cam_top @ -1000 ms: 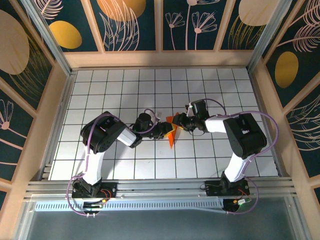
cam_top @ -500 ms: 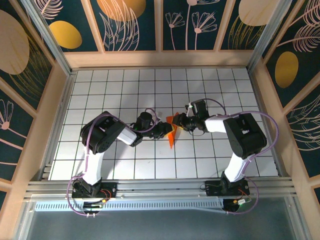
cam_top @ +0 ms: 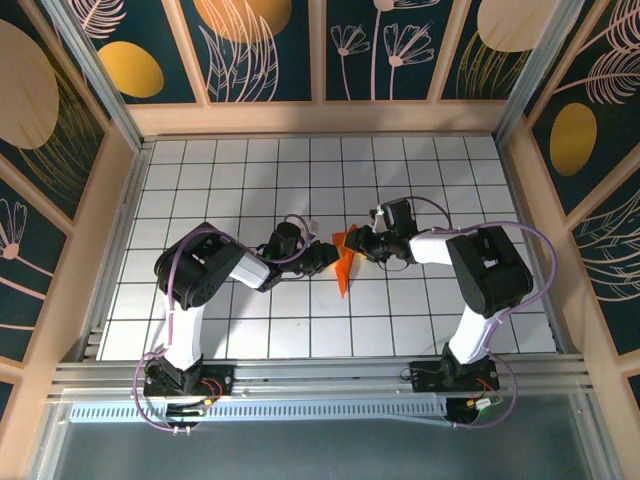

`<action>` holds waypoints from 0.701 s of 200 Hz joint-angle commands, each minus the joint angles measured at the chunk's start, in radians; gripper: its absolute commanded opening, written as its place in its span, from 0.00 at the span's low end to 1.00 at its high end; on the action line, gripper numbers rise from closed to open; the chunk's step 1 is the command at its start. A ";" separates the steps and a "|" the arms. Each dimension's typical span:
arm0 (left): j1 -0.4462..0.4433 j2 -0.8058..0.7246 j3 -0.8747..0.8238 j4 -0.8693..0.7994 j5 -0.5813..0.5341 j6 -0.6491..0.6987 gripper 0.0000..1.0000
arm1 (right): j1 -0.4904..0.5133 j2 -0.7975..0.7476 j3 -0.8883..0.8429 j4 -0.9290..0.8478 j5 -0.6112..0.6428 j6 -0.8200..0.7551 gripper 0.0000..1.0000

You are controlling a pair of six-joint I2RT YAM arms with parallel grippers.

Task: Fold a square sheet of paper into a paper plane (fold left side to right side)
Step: Fold the wing for the fifth time at the center of the table.

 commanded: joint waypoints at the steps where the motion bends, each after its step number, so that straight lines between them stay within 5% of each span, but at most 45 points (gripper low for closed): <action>1: 0.009 0.002 0.002 -0.014 -0.013 0.021 0.18 | 0.013 0.052 0.006 -0.046 0.075 -0.038 0.43; 53: 0.011 0.019 0.011 -0.033 -0.025 0.030 0.08 | 0.015 0.053 0.011 -0.052 0.077 -0.043 0.43; 140: 0.010 0.037 0.039 -0.162 -0.082 0.097 0.05 | 0.017 0.025 0.011 -0.054 0.078 -0.048 0.42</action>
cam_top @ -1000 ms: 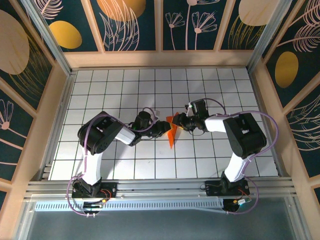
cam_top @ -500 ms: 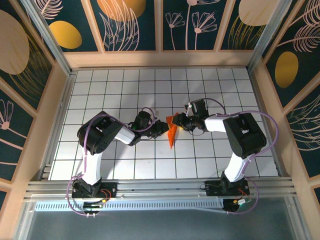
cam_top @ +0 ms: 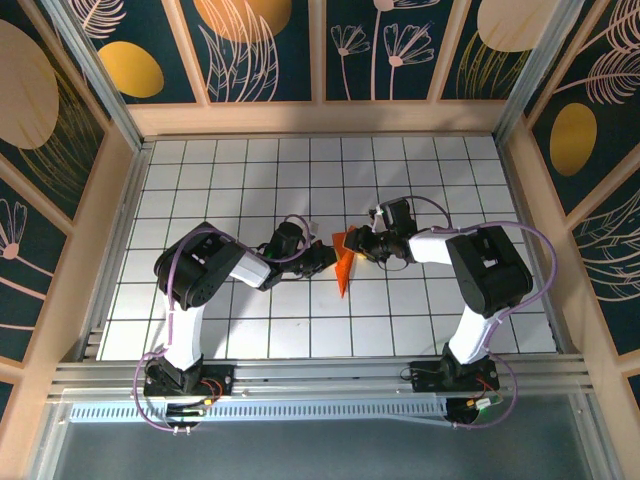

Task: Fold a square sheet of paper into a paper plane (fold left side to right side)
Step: Fold the wing for the fifth time at the center of the table.

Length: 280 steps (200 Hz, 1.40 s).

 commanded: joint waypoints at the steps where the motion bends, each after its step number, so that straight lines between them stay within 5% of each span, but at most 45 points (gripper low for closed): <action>1: 0.010 0.037 0.023 -0.092 -0.056 0.053 0.05 | 0.012 0.022 0.001 -0.035 0.068 -0.039 0.42; 280: 0.011 0.101 0.094 -0.284 -0.138 0.072 0.00 | -0.014 -0.113 -0.013 -0.064 0.103 -0.054 0.36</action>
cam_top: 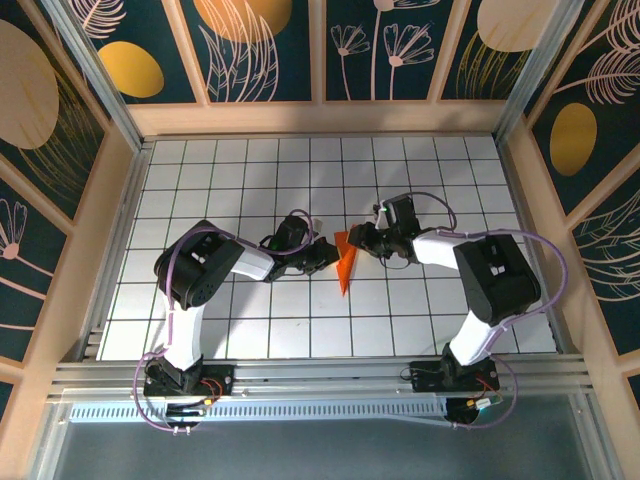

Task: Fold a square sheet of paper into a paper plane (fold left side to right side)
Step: Fold the wing for the fifth time at the center of the table.

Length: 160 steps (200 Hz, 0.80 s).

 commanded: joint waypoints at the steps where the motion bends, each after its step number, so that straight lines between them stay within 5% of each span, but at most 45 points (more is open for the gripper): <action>1: 0.008 0.095 0.007 -0.119 -0.147 0.046 0.00 | -0.007 -0.041 -0.004 -0.043 0.029 -0.032 0.35; 61: 0.008 0.096 0.009 -0.127 -0.150 0.045 0.00 | 0.022 0.022 0.058 -0.040 -0.021 -0.050 0.13; 160: 0.008 0.104 0.017 -0.136 -0.149 0.045 0.00 | 0.023 0.085 0.076 -0.090 0.031 -0.082 0.10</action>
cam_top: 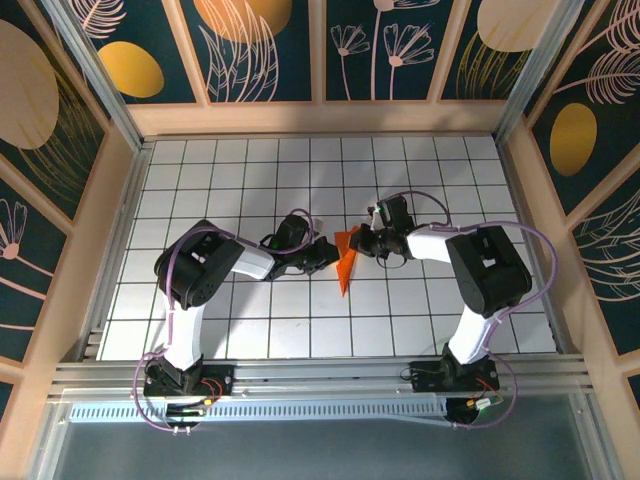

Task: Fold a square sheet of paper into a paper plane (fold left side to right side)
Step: Fold the wing for the fifth time at the center of the table.

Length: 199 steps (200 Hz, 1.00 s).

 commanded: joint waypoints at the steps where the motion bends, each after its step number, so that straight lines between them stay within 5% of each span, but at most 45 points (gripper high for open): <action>1: 0.007 0.102 0.004 -0.114 -0.152 0.042 0.00 | 0.005 0.014 0.022 -0.036 0.032 -0.030 0.10; 147: 0.007 0.087 -0.012 -0.077 -0.142 0.033 0.00 | -0.019 0.046 -0.029 -0.043 0.052 -0.031 0.00; 199: 0.008 -0.088 -0.026 -0.095 -0.159 0.062 0.27 | -0.031 0.047 -0.067 -0.031 0.045 -0.046 0.00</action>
